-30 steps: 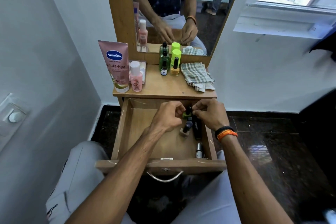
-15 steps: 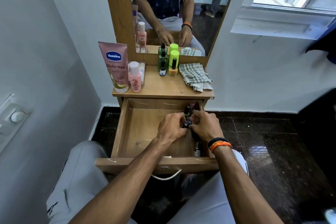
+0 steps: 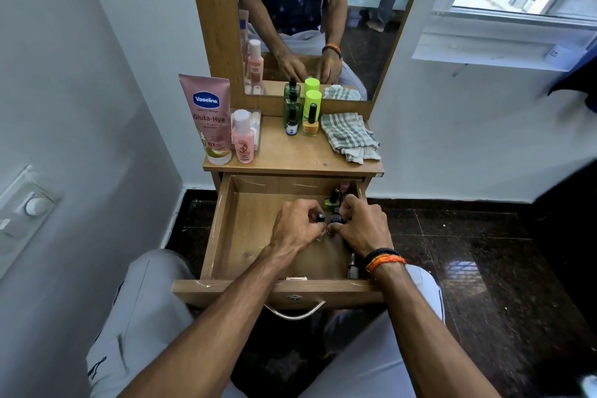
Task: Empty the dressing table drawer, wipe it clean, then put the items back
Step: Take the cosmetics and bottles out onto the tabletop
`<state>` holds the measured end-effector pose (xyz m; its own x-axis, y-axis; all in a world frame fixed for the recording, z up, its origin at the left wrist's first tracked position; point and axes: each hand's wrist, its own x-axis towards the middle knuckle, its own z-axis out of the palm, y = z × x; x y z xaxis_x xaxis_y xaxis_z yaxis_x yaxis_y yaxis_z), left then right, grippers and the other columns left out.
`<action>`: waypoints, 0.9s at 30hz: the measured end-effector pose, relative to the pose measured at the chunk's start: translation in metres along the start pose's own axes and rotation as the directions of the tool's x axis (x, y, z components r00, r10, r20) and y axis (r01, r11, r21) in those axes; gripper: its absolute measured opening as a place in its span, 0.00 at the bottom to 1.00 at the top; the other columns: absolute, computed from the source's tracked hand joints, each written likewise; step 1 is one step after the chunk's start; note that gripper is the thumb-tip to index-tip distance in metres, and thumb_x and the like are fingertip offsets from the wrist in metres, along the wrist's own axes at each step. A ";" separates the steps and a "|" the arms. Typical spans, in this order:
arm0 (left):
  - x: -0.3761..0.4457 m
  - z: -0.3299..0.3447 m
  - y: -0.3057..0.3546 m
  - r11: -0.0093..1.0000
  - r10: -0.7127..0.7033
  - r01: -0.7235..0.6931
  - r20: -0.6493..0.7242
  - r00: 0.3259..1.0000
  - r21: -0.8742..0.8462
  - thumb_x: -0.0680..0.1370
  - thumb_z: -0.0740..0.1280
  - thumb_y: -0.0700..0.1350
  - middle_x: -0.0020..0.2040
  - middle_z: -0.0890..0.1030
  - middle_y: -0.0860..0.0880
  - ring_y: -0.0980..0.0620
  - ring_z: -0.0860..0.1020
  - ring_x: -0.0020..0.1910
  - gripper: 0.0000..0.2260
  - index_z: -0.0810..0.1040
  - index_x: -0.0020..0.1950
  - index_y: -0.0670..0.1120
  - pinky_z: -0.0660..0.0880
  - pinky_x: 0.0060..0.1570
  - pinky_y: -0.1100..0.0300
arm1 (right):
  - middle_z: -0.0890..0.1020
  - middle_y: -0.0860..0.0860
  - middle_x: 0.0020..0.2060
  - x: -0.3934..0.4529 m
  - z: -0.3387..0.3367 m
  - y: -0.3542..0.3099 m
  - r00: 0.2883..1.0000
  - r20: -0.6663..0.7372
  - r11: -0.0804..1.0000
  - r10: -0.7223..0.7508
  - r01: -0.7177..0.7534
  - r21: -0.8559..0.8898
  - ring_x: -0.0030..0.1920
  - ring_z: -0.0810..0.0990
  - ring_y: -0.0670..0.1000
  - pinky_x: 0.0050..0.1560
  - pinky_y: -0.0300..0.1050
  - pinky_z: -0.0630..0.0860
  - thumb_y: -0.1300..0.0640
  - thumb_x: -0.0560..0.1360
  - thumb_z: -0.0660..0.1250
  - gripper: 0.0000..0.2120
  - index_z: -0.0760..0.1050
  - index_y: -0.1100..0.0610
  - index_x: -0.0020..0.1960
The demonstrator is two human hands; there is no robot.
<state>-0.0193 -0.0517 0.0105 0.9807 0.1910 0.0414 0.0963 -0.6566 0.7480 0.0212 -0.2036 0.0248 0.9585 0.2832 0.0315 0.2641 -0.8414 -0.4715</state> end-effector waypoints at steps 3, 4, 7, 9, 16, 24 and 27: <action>0.000 -0.005 -0.004 1.000 -0.006 0.006 -0.011 1.000 -0.003 0.70 0.76 0.45 0.37 0.84 0.53 0.56 0.83 0.38 0.05 0.85 0.45 0.49 0.83 0.40 0.54 | 0.79 0.48 0.42 0.000 0.006 -0.003 1.000 -0.022 1.000 0.015 -0.015 0.009 0.42 0.78 0.49 0.45 0.42 0.76 0.52 0.70 0.78 0.15 0.72 0.53 0.45; 0.000 -0.006 -0.004 1.000 -0.007 0.007 -0.014 1.000 -0.007 0.70 0.76 0.45 0.37 0.84 0.54 0.56 0.83 0.38 0.05 0.85 0.45 0.49 0.83 0.40 0.54 | 0.78 0.47 0.41 -0.001 0.007 -0.004 0.999 -0.031 1.000 0.020 -0.020 0.013 0.42 0.79 0.49 0.45 0.43 0.77 0.53 0.70 0.77 0.14 0.72 0.53 0.44; -0.001 -0.009 -0.005 1.000 -0.009 0.008 -0.035 0.999 -0.023 0.70 0.78 0.46 0.36 0.84 0.55 0.59 0.82 0.37 0.06 0.85 0.44 0.50 0.83 0.40 0.57 | 0.77 0.47 0.39 -0.004 0.009 -0.005 0.998 -0.066 1.000 0.024 -0.024 0.005 0.40 0.77 0.49 0.45 0.45 0.78 0.55 0.71 0.75 0.12 0.71 0.52 0.43; 0.000 -0.012 -0.005 0.999 0.001 -0.003 -0.054 0.999 -0.038 0.70 0.78 0.46 0.36 0.84 0.55 0.59 0.82 0.36 0.06 0.85 0.45 0.49 0.82 0.39 0.60 | 0.78 0.48 0.39 -0.007 0.008 -0.004 0.996 -0.083 1.000 0.027 -0.025 0.018 0.38 0.78 0.50 0.41 0.43 0.74 0.56 0.70 0.74 0.11 0.71 0.52 0.43; 0.007 -0.033 0.008 0.993 0.048 -0.069 -0.220 0.974 -0.092 0.69 0.78 0.45 0.33 0.83 0.56 0.61 0.80 0.33 0.05 0.86 0.44 0.49 0.79 0.36 0.66 | 0.82 0.45 0.40 -0.006 -0.018 -0.011 0.984 -0.177 0.991 -0.011 0.034 0.128 0.38 0.81 0.48 0.43 0.47 0.81 0.56 0.68 0.76 0.13 0.73 0.49 0.45; 0.039 -0.066 0.026 0.973 0.070 -0.143 -0.355 0.932 -0.183 0.70 0.78 0.42 0.36 0.83 0.54 0.59 0.81 0.35 0.06 0.85 0.46 0.47 0.80 0.36 0.66 | 0.85 0.48 0.44 0.032 -0.057 -0.041 0.963 -0.264 0.944 -0.048 0.130 0.303 0.40 0.84 0.45 0.44 0.48 0.84 0.56 0.66 0.80 0.19 0.76 0.50 0.54; 0.053 -0.073 0.032 0.967 0.061 -0.151 -0.392 0.918 -0.204 0.71 0.78 0.41 0.34 0.80 0.57 0.70 0.78 0.33 0.06 0.85 0.46 0.44 0.73 0.31 0.74 | 0.85 0.50 0.46 0.054 -0.062 -0.051 0.960 -0.274 0.941 -0.065 0.150 0.304 0.40 0.85 0.46 0.44 0.47 0.84 0.55 0.66 0.80 0.21 0.76 0.52 0.55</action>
<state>0.0233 -0.0090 0.0846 0.8392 0.4218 0.3433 -0.0901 -0.5147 0.8526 0.0661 -0.1743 0.1055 0.9321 0.2000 0.3020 0.3597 -0.6095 -0.7065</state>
